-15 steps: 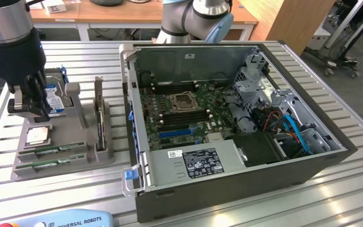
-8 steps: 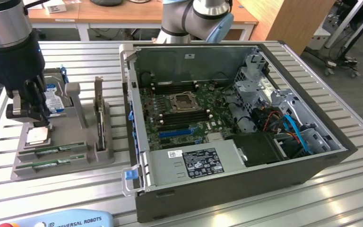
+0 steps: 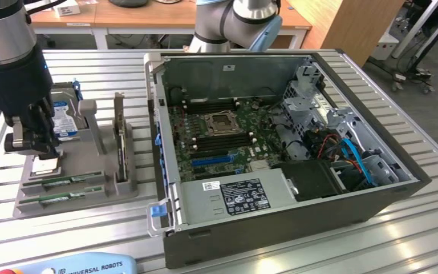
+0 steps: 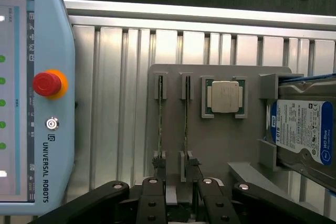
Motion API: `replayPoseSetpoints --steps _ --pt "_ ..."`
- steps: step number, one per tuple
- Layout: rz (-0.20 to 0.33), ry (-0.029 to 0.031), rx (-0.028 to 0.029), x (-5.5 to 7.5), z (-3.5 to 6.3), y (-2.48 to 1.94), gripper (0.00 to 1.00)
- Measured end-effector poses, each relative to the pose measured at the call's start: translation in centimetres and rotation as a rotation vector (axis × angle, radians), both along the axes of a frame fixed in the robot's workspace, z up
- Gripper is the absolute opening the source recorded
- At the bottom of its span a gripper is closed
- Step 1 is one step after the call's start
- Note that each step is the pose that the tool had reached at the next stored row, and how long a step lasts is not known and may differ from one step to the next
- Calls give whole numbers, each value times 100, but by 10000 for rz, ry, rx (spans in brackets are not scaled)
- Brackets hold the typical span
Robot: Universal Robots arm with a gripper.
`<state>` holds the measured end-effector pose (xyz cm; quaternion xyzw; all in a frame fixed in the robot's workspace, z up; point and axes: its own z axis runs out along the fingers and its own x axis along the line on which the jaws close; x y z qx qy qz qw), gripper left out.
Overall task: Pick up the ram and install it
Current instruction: 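Pick up the ram and move it above insertion slot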
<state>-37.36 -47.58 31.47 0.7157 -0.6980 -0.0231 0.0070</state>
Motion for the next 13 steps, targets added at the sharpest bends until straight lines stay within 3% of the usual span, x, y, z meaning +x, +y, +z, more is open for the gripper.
replayPoseSetpoints --steps 3,9,13 --pt "9 1 0 0 0 -31 29" --pt "9 0 1 0 -7 -32 29" --pt "9 -1 1 0 -63 -32 29"
